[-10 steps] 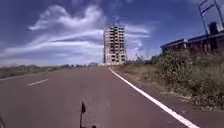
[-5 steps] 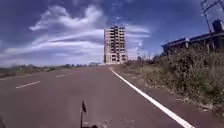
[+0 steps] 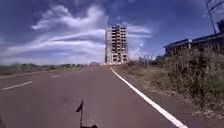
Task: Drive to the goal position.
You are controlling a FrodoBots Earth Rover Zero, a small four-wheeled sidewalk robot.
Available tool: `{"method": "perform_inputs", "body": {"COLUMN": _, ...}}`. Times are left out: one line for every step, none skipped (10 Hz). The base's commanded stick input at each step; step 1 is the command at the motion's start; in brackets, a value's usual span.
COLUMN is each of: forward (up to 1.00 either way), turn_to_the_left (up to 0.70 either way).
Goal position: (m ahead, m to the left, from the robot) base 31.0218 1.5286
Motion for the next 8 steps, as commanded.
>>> {"method": "perform_inputs", "body": {"forward": 1.00, "turn_to_the_left": 0.00}}
{"method": "perform_inputs", "body": {"forward": 1.00, "turn_to_the_left": 0.00}}
{"method": "perform_inputs", "body": {"forward": 1.00, "turn_to_the_left": 0.00}}
{"method": "perform_inputs", "body": {"forward": 1.00, "turn_to_the_left": 0.00}}
{"method": "perform_inputs", "body": {"forward": 1.00, "turn_to_the_left": 0.00}}
{"method": "perform_inputs", "body": {"forward": 1.00, "turn_to_the_left": 0.00}}
{"method": "perform_inputs", "body": {"forward": 1.00, "turn_to_the_left": 0.00}}
{"method": "perform_inputs", "body": {"forward": 1.00, "turn_to_the_left": 0.00}}
